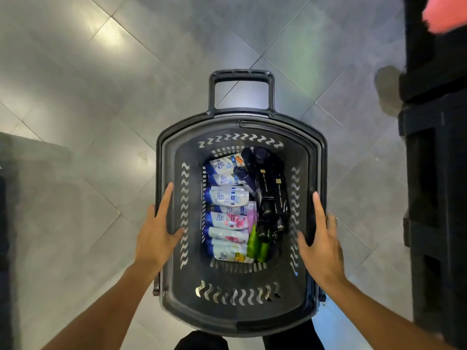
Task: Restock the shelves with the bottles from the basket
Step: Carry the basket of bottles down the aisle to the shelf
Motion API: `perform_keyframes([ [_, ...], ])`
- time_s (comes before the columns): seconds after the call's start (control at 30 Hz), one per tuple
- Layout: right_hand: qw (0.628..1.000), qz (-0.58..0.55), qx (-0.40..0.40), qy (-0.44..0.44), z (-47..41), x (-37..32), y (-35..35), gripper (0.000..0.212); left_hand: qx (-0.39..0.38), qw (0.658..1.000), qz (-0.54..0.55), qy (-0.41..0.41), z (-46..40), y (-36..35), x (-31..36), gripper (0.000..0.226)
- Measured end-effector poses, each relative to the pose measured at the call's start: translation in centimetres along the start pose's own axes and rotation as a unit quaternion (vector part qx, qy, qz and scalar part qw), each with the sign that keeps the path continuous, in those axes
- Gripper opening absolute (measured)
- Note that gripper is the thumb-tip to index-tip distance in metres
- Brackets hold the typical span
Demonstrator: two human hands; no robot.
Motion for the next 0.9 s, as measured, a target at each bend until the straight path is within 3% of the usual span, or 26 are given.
perform_keyframes([
  [0.2,0.998,-0.005,0.052,-0.018,-0.5,0.1,-0.6,0.106,0.04,0.999,0.036,0.006,-0.3,-1.1,-0.9,0.112],
  [0.47,0.991,-0.008,0.13,0.021,-0.7,0.7,-1.7,0.09,0.102,0.994,0.018,-0.026,-0.8,-2.2,-1.8,0.094],
  [0.6,0.995,-0.004,0.1,0.004,-0.6,0.2,-1.2,0.096,0.069,0.998,-0.002,-0.009,-0.6,-2.1,-1.8,0.104],
  [0.77,1.0,0.002,-0.004,-0.027,-1.2,-0.7,0.4,0.118,0.039,0.999,-0.013,0.012,0.0,-1.0,-0.2,0.108],
  [0.9,0.999,0.018,-0.021,-0.036,-1.7,-1.6,2.0,0.122,0.025,1.0,-0.011,0.01,0.3,-0.3,1.2,0.111],
])
Point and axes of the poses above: each hand's wrist, its own z-axis away from the middle knuckle, its own y-axis out of the back of the hand, x = y × z, the point moved 3 cm from there along -z, towards the middle knuckle, and after that the axes turned 1 degree about x, right-handed, at the moved point
